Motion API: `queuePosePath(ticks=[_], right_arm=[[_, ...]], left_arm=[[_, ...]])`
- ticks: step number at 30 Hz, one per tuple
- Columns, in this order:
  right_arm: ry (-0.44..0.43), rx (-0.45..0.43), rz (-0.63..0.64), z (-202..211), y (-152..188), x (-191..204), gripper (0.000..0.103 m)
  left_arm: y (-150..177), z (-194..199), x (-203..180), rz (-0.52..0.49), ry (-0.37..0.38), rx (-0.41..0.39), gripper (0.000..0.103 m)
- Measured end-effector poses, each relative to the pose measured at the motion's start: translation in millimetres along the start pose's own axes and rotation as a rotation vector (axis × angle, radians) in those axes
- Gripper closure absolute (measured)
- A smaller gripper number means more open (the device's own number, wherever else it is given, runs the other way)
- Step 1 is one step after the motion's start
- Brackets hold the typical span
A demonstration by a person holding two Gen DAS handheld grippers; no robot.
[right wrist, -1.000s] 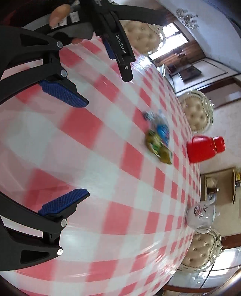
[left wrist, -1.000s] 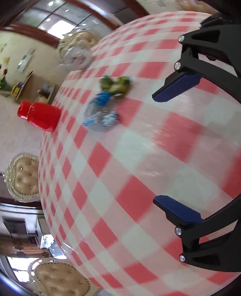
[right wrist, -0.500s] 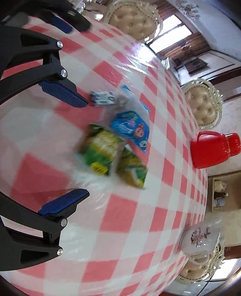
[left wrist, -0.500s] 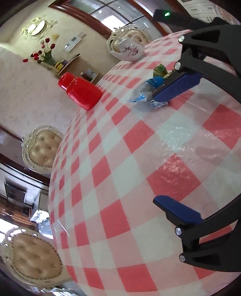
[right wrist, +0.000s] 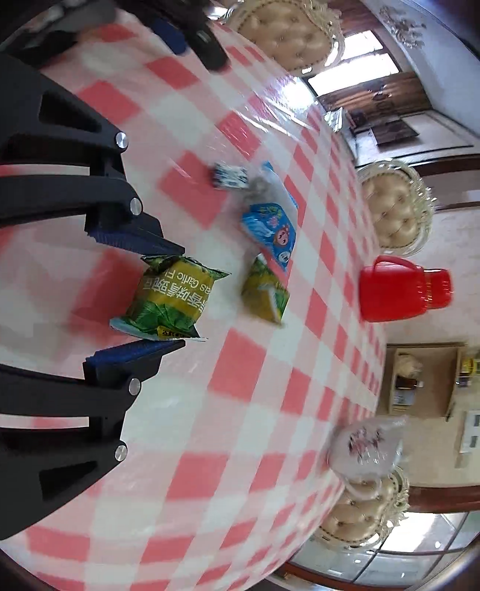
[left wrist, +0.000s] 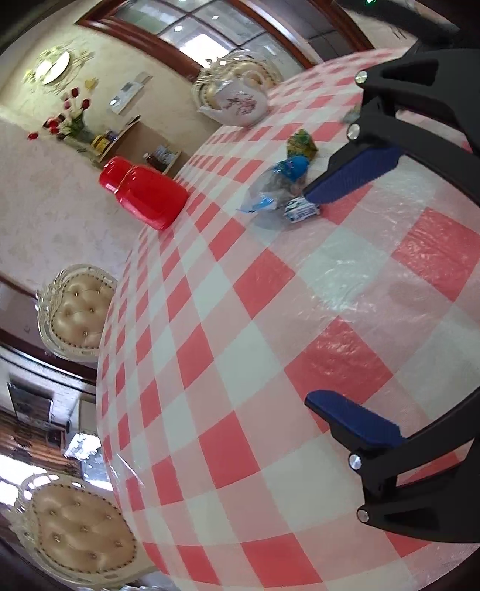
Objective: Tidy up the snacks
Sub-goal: 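Grasp the second white-and-blue candy with the left gripper while the right holds the green packet, then carry the candy and green packet off the table over the bin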
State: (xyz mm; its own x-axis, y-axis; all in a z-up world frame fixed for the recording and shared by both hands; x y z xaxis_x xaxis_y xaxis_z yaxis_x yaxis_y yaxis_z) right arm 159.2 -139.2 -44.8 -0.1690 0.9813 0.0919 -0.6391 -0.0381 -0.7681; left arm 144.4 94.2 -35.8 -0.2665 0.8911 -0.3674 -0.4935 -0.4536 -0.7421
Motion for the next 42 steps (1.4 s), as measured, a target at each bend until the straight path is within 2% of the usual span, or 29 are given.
queuePosePath(ticks=[5,9,12,15,17,18,20,21,22,24,28,32,42], right_arm=[[-0.059,-0.055,-0.144,36,7,-33,0.06],[-0.102,-0.07,-0.225,43,3,-41,0.06],[-0.105,-0.071,-0.198,44,2,-35,0.06],[-0.114,-0.064,-0.196,44,3,-32,0.06],[-0.121,-0.064,-0.193,44,3,-30,0.06],[-0.121,-0.066,-0.188,44,2,-30,0.06],[-0.12,-0.068,-0.181,45,2,-28,0.06],[-0.121,-0.068,-0.18,45,2,-28,0.06],[-0.121,-0.068,-0.18,45,2,-28,0.06],[-0.114,-0.064,-0.175,45,3,-28,0.06],[-0.103,-0.068,-0.164,44,4,-28,0.06],[-0.092,-0.065,-0.165,41,5,-30,0.06],[-0.078,-0.073,-0.15,46,14,-23,0.06]], left_arm=[[23,-3,-39,-0.185,0.027,0.064,0.002],[28,-28,-67,-0.327,-0.024,0.1,0.002],[29,-55,-79,-0.357,-0.047,0.153,0.002],[23,-74,-88,-0.333,-0.036,0.164,0.003],[24,-88,-95,-0.345,-0.038,0.194,0.013],[27,-93,-97,-0.353,-0.035,0.215,0.022],[29,-94,-101,-0.389,-0.04,0.212,0.035],[29,-93,-102,-0.404,-0.04,0.206,0.055],[31,-89,-104,-0.415,-0.003,0.205,0.08],[30,-81,-103,-0.408,0.041,0.191,0.081],[23,-60,-92,-0.433,0.038,0.137,0.081],[19,-43,-84,-0.359,0.077,0.121,0.081],[45,17,-72,-0.298,0.122,0.081,0.081]])
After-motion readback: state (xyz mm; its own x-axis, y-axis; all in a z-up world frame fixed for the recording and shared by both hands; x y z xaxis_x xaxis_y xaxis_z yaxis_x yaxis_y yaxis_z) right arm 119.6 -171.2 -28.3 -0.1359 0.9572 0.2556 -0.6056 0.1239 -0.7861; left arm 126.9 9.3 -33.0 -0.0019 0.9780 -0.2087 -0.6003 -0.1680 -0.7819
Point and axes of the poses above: each gripper's, at about its wrist camera, not at the fingertips, and z roughly against the way its jaws point, x to its left, y to its underside, the point moved 10 cm from there along -z, roughly the way its jaws point, and after that the axes turned 6 degrees about -x, right-handed, at the moved point
